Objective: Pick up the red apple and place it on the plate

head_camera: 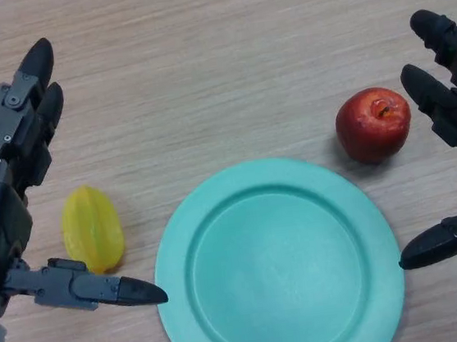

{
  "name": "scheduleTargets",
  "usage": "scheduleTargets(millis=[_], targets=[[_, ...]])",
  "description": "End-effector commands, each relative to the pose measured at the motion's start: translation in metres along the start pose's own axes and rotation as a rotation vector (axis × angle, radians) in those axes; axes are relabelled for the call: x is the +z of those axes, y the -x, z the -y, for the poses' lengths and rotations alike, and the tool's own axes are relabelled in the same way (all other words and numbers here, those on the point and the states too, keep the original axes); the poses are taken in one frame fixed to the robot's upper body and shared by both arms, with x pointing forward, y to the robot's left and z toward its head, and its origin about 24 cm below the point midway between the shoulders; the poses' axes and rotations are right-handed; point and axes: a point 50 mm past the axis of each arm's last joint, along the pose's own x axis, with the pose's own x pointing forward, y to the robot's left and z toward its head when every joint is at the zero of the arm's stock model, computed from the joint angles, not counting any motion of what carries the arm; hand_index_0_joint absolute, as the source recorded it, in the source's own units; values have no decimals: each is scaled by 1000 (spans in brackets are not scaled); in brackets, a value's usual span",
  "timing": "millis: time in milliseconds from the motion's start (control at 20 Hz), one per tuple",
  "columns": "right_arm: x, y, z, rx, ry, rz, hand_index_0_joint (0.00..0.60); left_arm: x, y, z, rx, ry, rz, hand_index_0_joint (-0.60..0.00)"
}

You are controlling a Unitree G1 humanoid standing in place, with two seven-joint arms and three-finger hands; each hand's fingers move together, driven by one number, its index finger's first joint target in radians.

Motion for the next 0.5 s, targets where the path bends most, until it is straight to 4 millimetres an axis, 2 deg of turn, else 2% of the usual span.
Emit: scheduleTargets(millis=[50,250,350,500], targets=[[32,3,2,-1,79,236,0,24,2,-6,34,-45,155,0],[31,0,6,-18,107,240,0,25,3,-5,28,-43,158,0],[30,-9,13,-41,142,249,0,25,6,-2,17,-40,150,0],[28,-34,28,-98,187,266,0,23,10,1,19,-26,151,0]])
